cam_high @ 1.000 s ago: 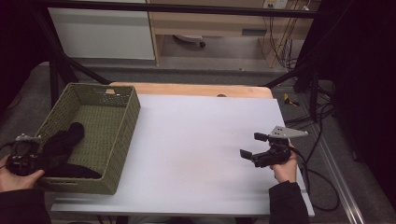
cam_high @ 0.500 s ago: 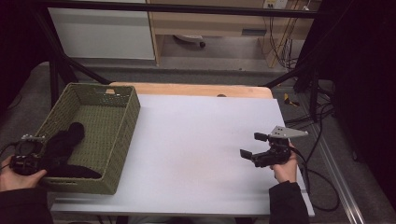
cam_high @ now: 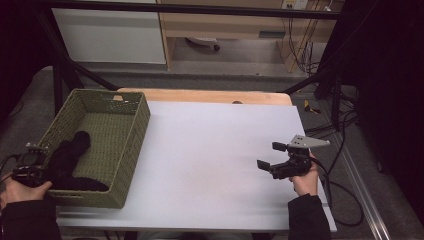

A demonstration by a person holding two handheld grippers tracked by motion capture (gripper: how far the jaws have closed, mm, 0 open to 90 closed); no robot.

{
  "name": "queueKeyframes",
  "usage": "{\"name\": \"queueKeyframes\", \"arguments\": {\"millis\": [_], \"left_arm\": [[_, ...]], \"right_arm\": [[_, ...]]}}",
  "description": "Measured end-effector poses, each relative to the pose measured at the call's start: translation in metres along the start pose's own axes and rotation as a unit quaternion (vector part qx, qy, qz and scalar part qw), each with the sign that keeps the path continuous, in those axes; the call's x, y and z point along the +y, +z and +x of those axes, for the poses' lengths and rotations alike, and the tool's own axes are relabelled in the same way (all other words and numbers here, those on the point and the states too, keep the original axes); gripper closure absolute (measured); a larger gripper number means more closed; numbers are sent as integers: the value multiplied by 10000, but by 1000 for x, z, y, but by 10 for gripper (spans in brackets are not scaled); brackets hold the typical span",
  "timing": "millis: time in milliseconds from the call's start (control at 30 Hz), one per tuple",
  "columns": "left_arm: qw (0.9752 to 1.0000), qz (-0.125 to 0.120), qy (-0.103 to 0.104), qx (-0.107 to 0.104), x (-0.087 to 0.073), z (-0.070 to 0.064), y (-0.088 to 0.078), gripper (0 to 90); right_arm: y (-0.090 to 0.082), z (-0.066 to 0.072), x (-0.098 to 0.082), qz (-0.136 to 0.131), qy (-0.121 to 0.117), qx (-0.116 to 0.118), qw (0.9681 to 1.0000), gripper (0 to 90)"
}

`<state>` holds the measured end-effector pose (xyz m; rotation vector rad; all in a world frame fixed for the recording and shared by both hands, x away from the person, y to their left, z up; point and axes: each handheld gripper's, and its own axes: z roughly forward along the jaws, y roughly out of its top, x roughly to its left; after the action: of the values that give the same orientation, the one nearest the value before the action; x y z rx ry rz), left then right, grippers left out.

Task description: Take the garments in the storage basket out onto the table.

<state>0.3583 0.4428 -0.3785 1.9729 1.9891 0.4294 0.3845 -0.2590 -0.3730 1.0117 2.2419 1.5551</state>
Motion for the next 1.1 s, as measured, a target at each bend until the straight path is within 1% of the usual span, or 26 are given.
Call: {"name": "queueKeyframes", "arguments": {"millis": [100, 133, 167, 333, 367, 400, 433, 467, 533, 567, 600, 633, 667, 700, 733, 767, 833, 867, 933, 967, 1000, 1033, 1067, 1100], "left_arm": [[10000, -1, -44, 11, 0, 0, -1, 671], [10000, -1, -44, 11, 0, 0, -1, 688], [10000, -15, -88, 18, 0, 0, -2, 700], [9999, -77, -70, 114, 0, -1, -5, 709], [9998, -150, -28, 157, 1, -4, -8, 710], [9998, -150, -28, 157, 1, -4, -8, 711], [9996, -230, 34, 156, 2, -7, -12, 713], [9996, -230, 34, 156, 2, -7, -12, 714], [9993, -335, 77, 118, 3, -9, -16, 718], [9989, -453, 75, 45, 3, -9, -21, 719], [9989, -453, 75, 45, 3, -9, -21, 720], [9984, -563, 80, -6, 3, -9, -25, 721], [9984, -563, 80, -6, 3, -9, -25, 722], [9979, -631, 105, -61, 2, -9, -28, 723], [9977, -664, 106, -73, 2, -9, -29, 724], [9977, -664, 106, -73, 2, -9, -29, 725], [9971, -753, 119, -91, 2, -10, -33, 726], [9971, -753, 119, -91, 2, -10, -33, 726], [9962, -855, 141, -111, 2, -10, -37, 726], [9962, -855, 141, -111, 2, -10, -37, 726], [9959, -887, 148, -141, 2, -10, -40, 726], [9948, -981, 195, -178, 2, -11, -43, 726], [9948, -981, 195, -178, 2, -11, -43, 726], [9940, -1053, 213, -192, 3, -12, -48, 726]], "right_arm": [[0, 0, 0, 5, 5, -2, 10000, 10], [0, 0, 0, 5, 5, -2, 10000, 10], [0, 0, 0, 5, 7, -4, 10000, 10], [0, 0, 0, -5, 1, -6, 10000, 10], [0, 0, 0, -2, 9, -7, 10000, 10], [0, 0, 0, -2, 9, -7, 10000, 10], [0, 0, 0, -4, 2, -8, 10000, 10], [0, 0, 0, -4, 2, -8, 10000, 10], [-1, 0, 0, -13, -4, -8, 10000, 10], [-1, 0, 0, -15, 1, -15, 10000, 10], [-1, 0, 0, -19, 5, -13, 10000, 10], [-1, 0, 0, -21, 5, -9, 10000, 10], [-1, 0, 0, -21, 5, -9, 10000, 10], [-1, 0, 0, -23, 6, -11, 10000, 10], [-1, 0, 0, -13, -3, -7, 10000, 10], [-1, 0, 0, -4, -3, -5, 10000, 10], [-1, 0, 0, -10, 0, -4, 10000, 10], [-1, 0, 0, -10, 0, -4, 10000, 10], [-1, 0, 0, -3, -4, -5, 10000, 10], [-1, 0, 0, -3, -4, -5, 10000, 10], [-1, 0, 0, -14, -4, -10, 10000, 10], [-1, 0, 0, -15, -5, -9, 10000, 10], [-1, 0, 0, -15, -5, -9, 10000, 10], [-1, 0, 0, -13, 1, -7, 10000, 10]]}}
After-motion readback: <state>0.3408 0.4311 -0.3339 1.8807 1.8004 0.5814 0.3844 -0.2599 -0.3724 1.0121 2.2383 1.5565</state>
